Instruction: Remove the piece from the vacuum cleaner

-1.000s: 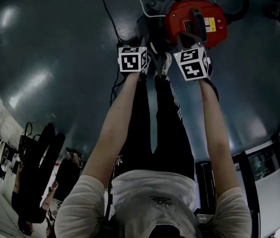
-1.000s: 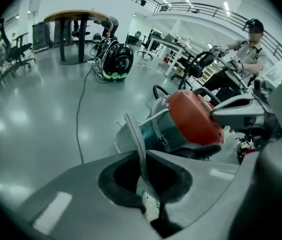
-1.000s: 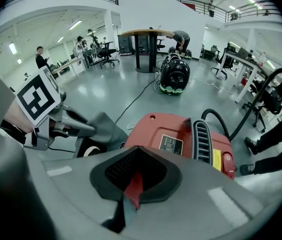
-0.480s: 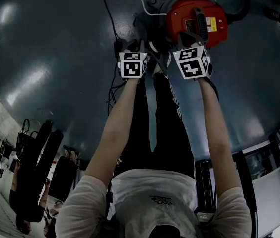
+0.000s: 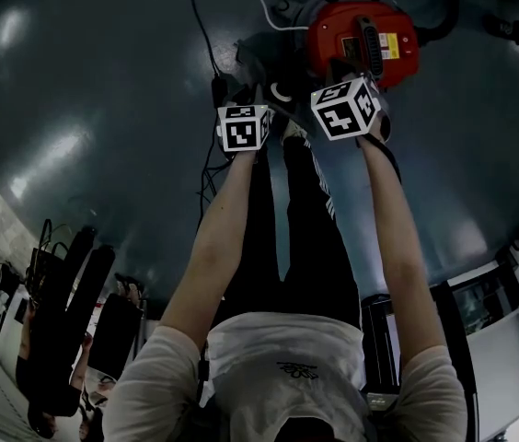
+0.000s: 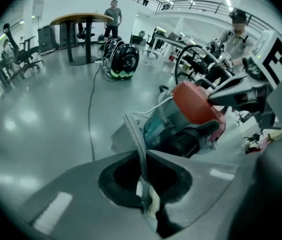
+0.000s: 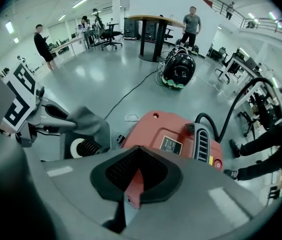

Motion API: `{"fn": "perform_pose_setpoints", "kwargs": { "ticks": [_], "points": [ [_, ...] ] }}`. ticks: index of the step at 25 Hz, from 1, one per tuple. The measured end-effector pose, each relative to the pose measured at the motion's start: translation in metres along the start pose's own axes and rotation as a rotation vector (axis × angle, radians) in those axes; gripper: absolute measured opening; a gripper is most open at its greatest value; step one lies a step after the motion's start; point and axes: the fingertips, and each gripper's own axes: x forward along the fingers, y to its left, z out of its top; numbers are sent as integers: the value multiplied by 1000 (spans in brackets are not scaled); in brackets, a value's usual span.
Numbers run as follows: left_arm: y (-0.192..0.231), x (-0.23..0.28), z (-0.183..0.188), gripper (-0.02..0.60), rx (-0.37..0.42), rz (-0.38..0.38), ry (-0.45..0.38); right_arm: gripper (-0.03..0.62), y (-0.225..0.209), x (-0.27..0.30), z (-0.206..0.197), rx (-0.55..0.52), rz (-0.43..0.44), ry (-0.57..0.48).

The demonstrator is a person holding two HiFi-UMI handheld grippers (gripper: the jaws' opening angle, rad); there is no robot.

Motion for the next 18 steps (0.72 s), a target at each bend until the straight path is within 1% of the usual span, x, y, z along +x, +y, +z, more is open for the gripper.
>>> {"fn": "perform_pose_setpoints", "kwargs": {
  "ticks": [2, 3, 6, 8, 10, 16, 18],
  "points": [
    [26, -11, -17, 4, -24, 49, 20, 15, -1, 0, 0, -1, -31, -17],
    [39, -20, -24, 6, -23, 52, 13, 15, -1, 0, -1, 5, -41, -23],
    [56, -45, -32, 4, 39, -21, -56, 15, -4, 0, -2, 30, -57, -38],
    [60, -55, -31, 4, 62, -43, -95, 15, -4, 1, -3, 36, -69, -40],
    [59, -60, -27, 4, 65, -42, -122, 15, -3, 1, -3, 44, -77, -35],
    [39, -56, -6, 4, 32, -57, -174, 15, -3, 0, -4, 96, -81, -14],
    [37, -58, 7, 5, 27, -59, -201, 25, -3, -1, -6, 152, -69, 9]
  ]
}}
